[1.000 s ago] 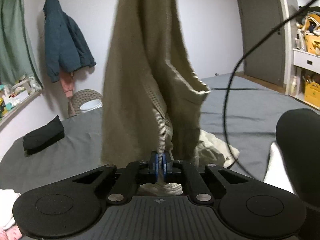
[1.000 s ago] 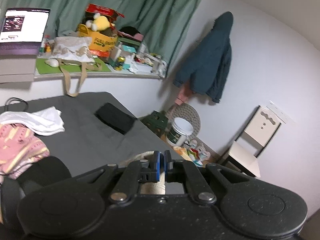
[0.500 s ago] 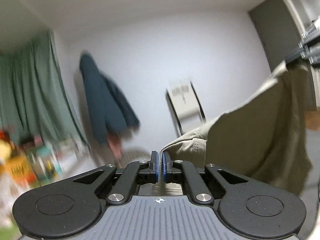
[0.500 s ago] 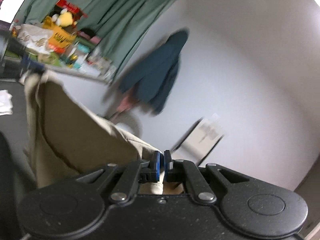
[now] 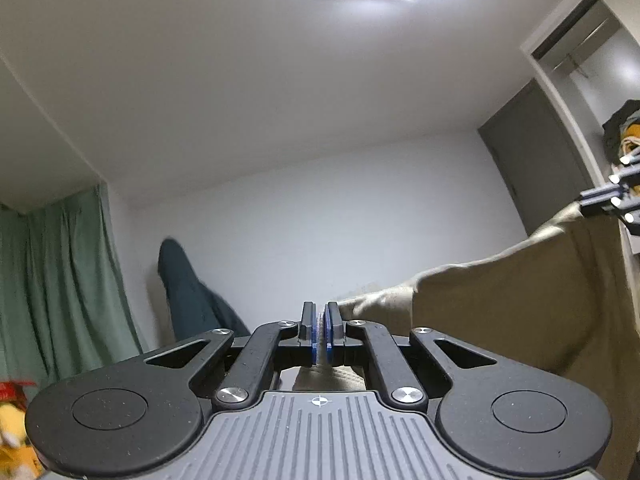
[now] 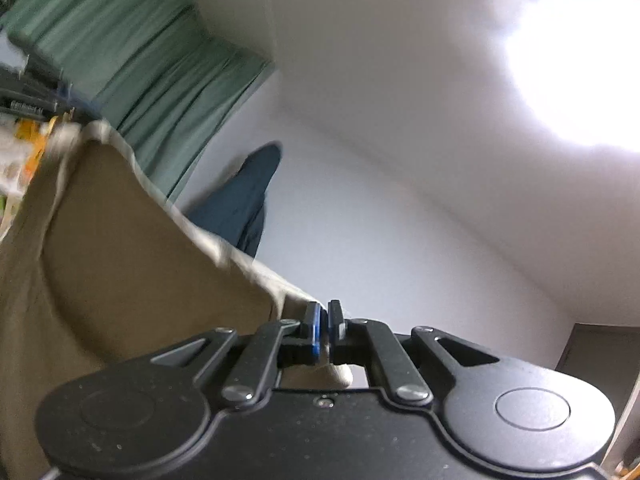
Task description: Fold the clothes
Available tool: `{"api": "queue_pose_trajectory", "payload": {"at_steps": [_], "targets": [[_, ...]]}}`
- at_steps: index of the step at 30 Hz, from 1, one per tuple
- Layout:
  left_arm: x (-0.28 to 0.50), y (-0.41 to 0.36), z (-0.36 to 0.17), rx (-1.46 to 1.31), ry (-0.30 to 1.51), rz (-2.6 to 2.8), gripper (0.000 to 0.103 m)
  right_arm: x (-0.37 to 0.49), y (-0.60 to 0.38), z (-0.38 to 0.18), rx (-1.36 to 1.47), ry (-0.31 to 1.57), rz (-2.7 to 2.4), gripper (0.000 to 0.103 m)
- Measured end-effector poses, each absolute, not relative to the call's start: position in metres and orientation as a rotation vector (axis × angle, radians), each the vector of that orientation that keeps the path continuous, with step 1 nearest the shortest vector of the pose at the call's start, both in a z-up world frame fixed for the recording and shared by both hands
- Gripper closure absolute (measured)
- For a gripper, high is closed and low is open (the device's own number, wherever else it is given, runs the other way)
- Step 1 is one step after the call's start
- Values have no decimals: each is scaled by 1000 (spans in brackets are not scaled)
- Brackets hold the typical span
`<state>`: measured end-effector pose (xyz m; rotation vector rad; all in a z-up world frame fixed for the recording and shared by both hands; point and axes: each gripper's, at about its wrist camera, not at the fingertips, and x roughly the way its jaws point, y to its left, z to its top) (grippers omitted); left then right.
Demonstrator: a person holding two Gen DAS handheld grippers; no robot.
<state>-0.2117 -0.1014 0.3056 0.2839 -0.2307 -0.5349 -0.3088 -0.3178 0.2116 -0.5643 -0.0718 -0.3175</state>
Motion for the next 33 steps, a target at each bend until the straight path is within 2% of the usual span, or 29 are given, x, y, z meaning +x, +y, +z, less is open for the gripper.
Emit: {"api": "queue_pose_trajectory", "payload": {"at_steps": [4,9,16,21,24,28,30,33], "targets": [[-213,-99,299,264,-247,-539,99,-319,-330,199,-448,-18,-219,99],[-194,-102,264,269,-139,-621,99,-295,-350,165,-380,74,-138,99],[-137,-141,127,323,219,-954,99,-271,-376,95,-379,216,-126,99],[-107,-187,28,355,458,-1138,98,-310,-401,78,-277,248,-110,99],[-98,-224,-14,366,515,-1237,98,-351,-417,79,-180,263,-86,99],[-82,-262,-33,307,561,-1366,97,-410,-441,75,2,301,-109,99],[-74,-279,-35,315,534,-1429,88,-441,-453,68,94,339,-139,99],[-71,-304,-46,360,465,-1511,56,-474,-471,46,214,449,-207,99]]}}
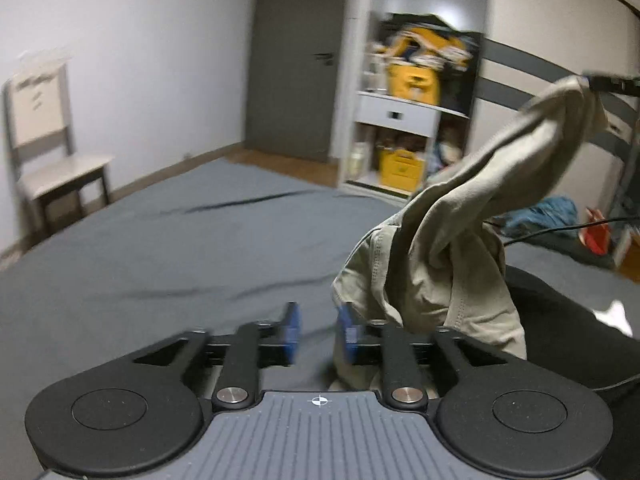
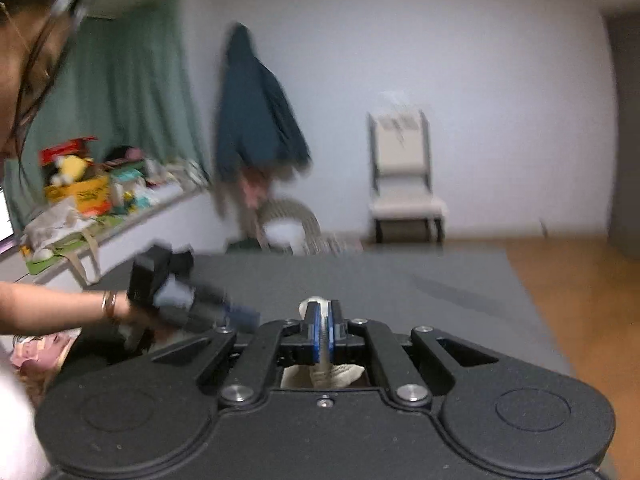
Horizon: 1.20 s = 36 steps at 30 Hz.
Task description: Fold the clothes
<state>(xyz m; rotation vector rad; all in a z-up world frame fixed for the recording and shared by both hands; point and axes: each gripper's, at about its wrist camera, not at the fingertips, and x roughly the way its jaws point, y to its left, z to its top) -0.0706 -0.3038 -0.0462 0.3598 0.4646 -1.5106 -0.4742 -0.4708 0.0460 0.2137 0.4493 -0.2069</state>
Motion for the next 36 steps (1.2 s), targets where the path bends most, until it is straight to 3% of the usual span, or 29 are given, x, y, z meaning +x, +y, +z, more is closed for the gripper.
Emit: {"api": "queue_pose_trajectory", "payload": {"at_steps": [2,4,12,15,22,30,36], "targets": [[-73,-321,-45,382,392,-1563,20,-480,-481,25,284,538,-247,99],[-80,-336,-39,424,312,-1603,14,-480,-488,2,311,613,-272,99],[-79,-387,-33,431,388,-1710,14,-461,-498,-55,320,745,-288,96],[-80,-396,-40,453,429,-1691,14,-463,-491,-53,305,722,-280,84],[-77,-405,-36,399,467,-1725,15,-474,-466,-33,58,691,-222,66],[-65,-401,1,604,298,-1759,14,-452,-445,-17,-348,819,-31,67],[-68,-416,17,932,159,-1788,14,-424,-459,-4,-426,894,127,68]]}}
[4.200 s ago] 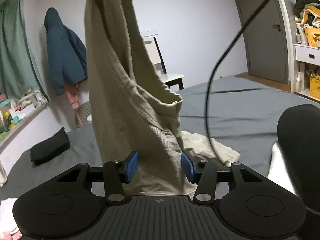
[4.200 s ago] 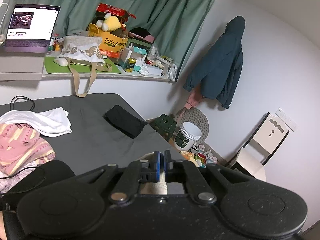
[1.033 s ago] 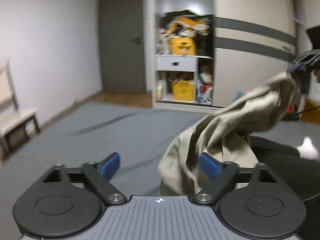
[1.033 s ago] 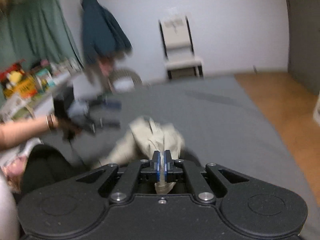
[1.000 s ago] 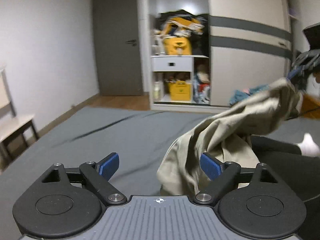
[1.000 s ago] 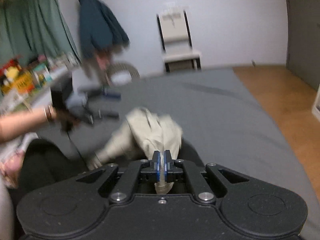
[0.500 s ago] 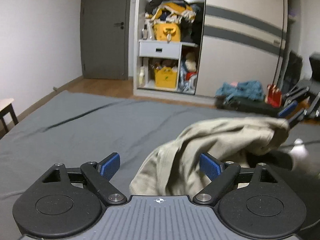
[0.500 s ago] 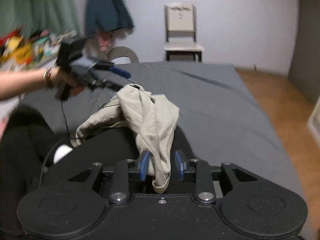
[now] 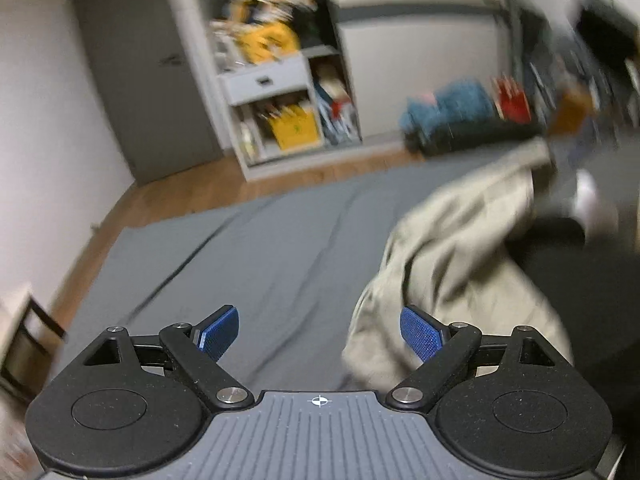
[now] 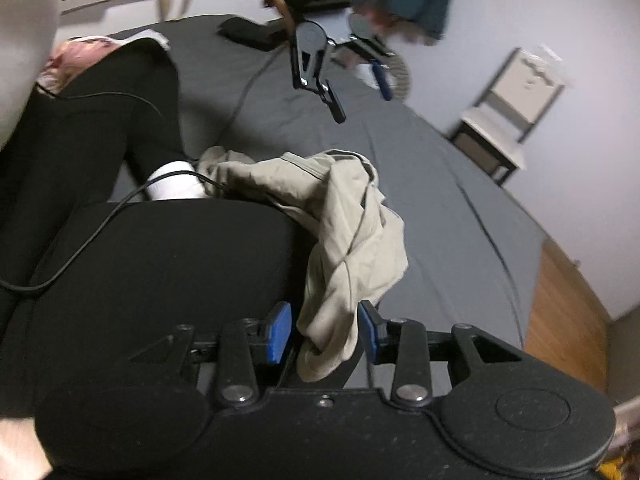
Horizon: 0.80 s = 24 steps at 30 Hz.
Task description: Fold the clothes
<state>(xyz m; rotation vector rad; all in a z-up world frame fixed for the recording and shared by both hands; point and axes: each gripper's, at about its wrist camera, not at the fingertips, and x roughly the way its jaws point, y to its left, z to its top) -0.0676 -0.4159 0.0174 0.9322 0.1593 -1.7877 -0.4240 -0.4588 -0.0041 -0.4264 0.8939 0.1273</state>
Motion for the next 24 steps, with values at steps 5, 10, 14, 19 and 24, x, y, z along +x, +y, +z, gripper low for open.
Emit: {"api": "queue_pose_trajectory", "payload": {"at_steps": [5,10,14,19,24], "targets": [[-93,-434,-6,1189,-10,-1824,15,-403,-471,-20,-432,942,157,76],[-116,-459,-35,1373,-121,-1869,15,-403,-481,-32,-360,959,149,87],[-131,-480,-34,1366,-73,-1930,36,-408,-481,-36,-328,955,128,88],[-112,-496,-20,1241,88,-2015,41,-413,-484,-45,-279,976,104,88],[-106,-492,-16,1246,154,-2095,41,-420,-491,-52,-202,969,72,88]]}}
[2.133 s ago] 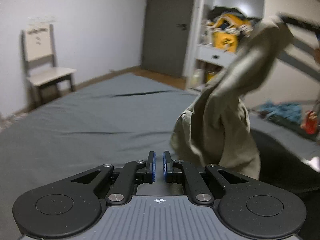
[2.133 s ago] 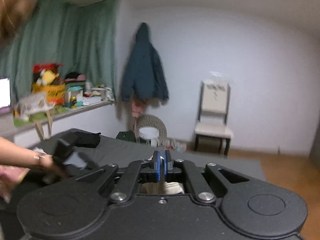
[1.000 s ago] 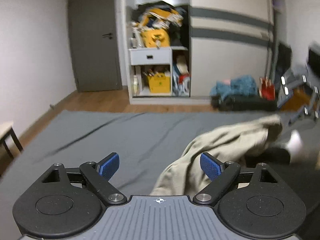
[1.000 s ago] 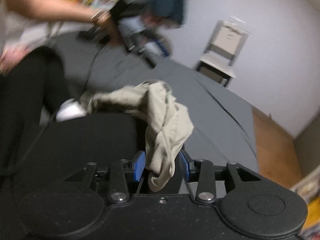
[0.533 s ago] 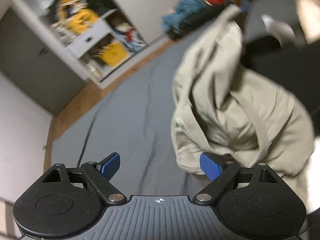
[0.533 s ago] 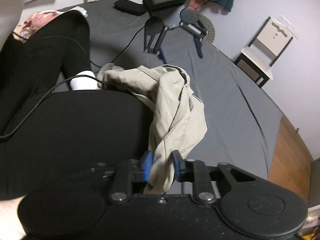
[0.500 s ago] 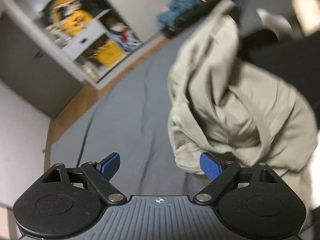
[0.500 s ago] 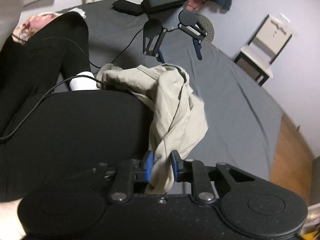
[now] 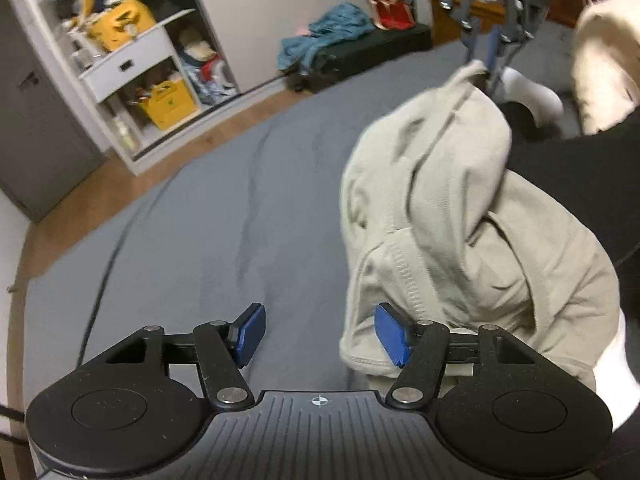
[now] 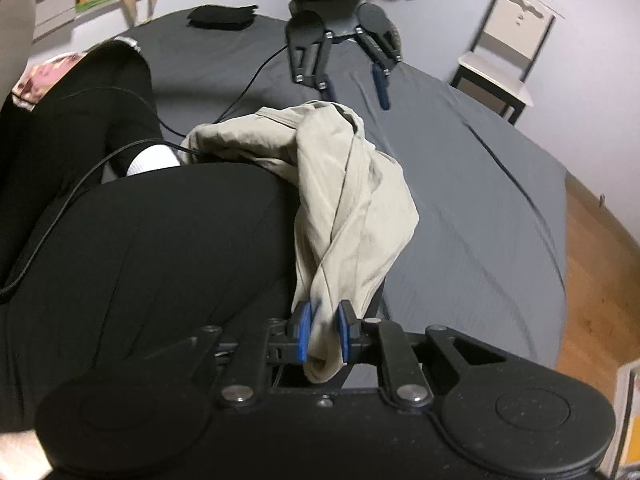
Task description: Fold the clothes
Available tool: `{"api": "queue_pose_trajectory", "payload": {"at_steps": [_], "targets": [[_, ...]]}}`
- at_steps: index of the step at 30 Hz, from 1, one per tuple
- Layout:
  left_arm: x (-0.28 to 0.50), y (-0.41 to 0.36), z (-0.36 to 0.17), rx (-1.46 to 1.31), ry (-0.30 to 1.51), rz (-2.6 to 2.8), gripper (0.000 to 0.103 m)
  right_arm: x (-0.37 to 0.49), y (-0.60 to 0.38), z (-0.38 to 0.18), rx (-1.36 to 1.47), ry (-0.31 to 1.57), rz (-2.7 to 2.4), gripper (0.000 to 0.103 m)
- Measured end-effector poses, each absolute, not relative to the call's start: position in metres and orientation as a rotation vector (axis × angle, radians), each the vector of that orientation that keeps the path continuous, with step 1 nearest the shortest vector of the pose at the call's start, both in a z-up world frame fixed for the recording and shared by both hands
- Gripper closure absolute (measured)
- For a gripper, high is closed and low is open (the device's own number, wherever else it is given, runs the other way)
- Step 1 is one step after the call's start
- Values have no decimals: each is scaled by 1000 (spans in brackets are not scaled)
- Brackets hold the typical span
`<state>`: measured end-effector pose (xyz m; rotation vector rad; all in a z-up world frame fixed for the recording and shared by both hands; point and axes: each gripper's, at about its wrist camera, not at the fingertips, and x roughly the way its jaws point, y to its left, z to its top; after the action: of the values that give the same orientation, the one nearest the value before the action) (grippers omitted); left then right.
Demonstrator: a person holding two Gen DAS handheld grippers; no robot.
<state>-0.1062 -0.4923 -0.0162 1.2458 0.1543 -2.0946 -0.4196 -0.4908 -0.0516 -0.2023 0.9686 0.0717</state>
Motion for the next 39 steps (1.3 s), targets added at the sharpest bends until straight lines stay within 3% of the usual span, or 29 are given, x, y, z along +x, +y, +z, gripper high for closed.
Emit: {"api": "queue_pose_trajectory", "payload": {"at_steps": [3,5,9,11,13,18,22,24,30,32,33,35,39], "targets": [[-113,-493,-23,1275,151,-2142,53,-424,-494,-53,-160,962,58,88],[-115,-499,-28,1262,195,-2167,68,-426,-494,-54,-150,964,55,88],[-110,-510,-38,1266,241,-2189,78,-428,-491,-54,-140,957,55,88],[-108,-508,-40,1265,269,-2199,93,-429,-490,-55,-138,952,50,88],[-106,-505,-41,1258,299,-2206,98,-430,-491,-57,-130,947,45,88],[-94,-493,-39,1142,241,-2125,101,-432,-488,-58,-128,913,3,88],[-81,-462,-24,991,128,-1957,101,-438,-484,-48,-129,779,-107,88],[-79,-439,-13,943,47,-1827,101,-435,-475,-39,-176,690,-197,100],[-71,-351,40,771,-27,-1427,101,-391,-443,-16,-294,539,-335,102],[-72,-321,58,778,-64,-1339,101,-374,-446,-13,-252,531,-322,95],[-75,-308,65,808,-99,-1299,101,-365,-450,-12,-224,532,-299,78],[-83,-284,78,872,-171,-1222,101,-346,-461,-15,-179,543,-235,62],[-96,-250,90,936,-224,-1128,101,-292,-476,-21,-105,609,-186,64]]}}
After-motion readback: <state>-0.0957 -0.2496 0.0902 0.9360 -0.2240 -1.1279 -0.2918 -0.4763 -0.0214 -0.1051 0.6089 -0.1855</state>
